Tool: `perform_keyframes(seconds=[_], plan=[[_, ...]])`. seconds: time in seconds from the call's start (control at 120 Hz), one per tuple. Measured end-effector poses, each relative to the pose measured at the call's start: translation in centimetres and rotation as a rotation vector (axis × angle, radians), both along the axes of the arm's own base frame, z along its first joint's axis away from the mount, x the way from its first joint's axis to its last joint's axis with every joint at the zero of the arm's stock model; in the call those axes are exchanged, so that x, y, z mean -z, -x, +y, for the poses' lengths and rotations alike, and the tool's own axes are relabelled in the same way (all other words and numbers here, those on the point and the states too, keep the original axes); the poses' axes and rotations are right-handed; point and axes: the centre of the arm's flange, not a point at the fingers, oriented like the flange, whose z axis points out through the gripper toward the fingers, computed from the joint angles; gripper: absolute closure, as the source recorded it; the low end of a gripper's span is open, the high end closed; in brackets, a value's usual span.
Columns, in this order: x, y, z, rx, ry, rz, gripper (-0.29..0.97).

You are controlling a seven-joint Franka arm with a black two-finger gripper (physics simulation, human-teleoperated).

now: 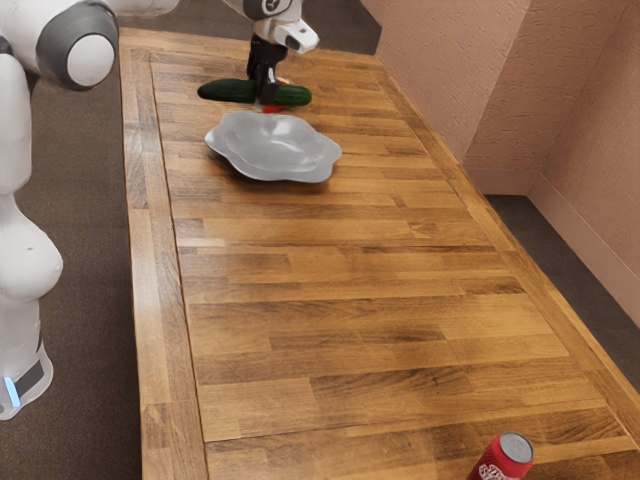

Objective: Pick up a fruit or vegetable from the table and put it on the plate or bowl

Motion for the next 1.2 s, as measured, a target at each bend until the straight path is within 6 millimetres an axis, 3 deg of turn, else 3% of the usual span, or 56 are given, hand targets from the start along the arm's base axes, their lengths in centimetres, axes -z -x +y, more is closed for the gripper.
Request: perform_keyframes(seconds=[0.033, 0.067, 0.175, 0.233, 0.283, 0.425, 0.525, 0.667, 0.808, 0.842, 0.975, 1.108, 1.158, 1.2], plan=[[0.3, 0.5, 1.1, -0.005, 0.008, 0.002, 0.49], [0.5, 0.0, 0.5, 0.024, 0.016, 0.004, 0.49], [1.0, -4.9, -7.3, 0.227, 0.034, 0.011, 0.49], [1.3, -6.2, -9.5, 0.292, 0.040, 0.014, 0.49], [1.5, -6.1, -8.9, 0.299, 0.045, 0.016, 0.49], [2.4, -4.7, -3.8, 0.260, 0.059, 0.018, 0.50], [3.2, -4.5, -2.7, 0.271, 0.072, 0.023, 0.50], [4.4, -4.2, 0.4, 0.268, 0.100, 0.014, 0.50], [4.2, -4.4, 1.1, 0.301, 0.103, 0.002, 0.50], [4.1, -4.5, 1.1, 0.310, 0.102, 0.000, 0.49], [4.2, -4.1, 1.4, 0.333, 0.107, 0.001, 0.20], [3.9, -4.0, 1.1, 0.359, 0.109, 0.000, 0.08], [2.5, -3.8, -1.3, 0.389, 0.095, -0.003, 0.06], [0.1, -4.4, -6.8, 0.454, 0.071, -0.003, 0.04]])
